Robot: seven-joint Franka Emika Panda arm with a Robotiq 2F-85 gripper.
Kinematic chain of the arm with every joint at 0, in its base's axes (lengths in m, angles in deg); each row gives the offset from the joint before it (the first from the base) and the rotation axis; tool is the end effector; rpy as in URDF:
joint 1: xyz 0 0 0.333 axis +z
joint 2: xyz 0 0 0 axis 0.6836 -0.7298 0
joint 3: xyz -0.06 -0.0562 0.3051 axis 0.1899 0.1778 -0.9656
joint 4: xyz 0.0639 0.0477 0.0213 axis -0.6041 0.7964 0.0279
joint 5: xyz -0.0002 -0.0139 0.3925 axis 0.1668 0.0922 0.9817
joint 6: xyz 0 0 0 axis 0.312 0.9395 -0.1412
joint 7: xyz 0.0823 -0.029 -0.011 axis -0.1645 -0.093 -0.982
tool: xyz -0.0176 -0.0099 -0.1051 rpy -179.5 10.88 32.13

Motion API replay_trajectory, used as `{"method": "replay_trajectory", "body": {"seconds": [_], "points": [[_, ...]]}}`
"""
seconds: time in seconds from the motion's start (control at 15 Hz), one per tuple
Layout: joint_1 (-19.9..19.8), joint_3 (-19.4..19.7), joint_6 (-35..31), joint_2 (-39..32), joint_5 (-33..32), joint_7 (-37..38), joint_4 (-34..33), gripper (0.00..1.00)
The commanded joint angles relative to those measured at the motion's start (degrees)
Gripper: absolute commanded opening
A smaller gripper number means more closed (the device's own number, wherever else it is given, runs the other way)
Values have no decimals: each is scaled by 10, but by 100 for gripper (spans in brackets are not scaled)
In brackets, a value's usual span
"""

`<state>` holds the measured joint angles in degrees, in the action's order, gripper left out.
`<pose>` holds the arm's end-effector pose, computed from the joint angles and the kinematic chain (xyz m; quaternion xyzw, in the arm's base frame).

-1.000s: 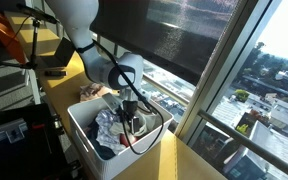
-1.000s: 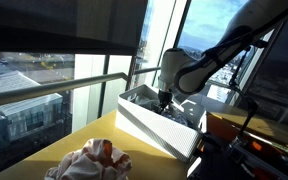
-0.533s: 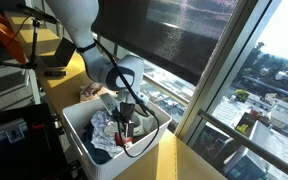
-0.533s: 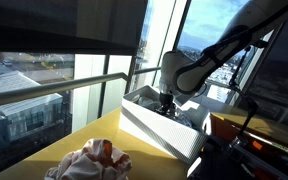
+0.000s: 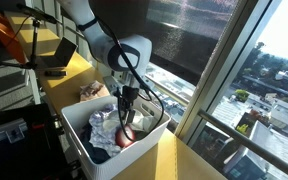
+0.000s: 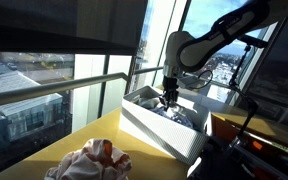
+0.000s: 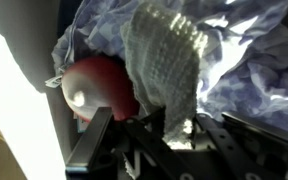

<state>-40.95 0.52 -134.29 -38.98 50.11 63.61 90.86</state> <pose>0.5852 -0.0467 0.2297 0.9911 -0.1058 -0.0489 0.0635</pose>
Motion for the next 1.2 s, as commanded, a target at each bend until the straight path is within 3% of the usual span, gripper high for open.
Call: {"method": "replay_trajectory", "body": {"seconds": [0.0, 0.6, 1.13], "points": [[-11, -11, 58, 91, 15, -13, 13, 3], [22, -79, 158, 257, 2, 5, -67, 3], [83, -179, 258, 276, -13, 27, -247, 3]]}}
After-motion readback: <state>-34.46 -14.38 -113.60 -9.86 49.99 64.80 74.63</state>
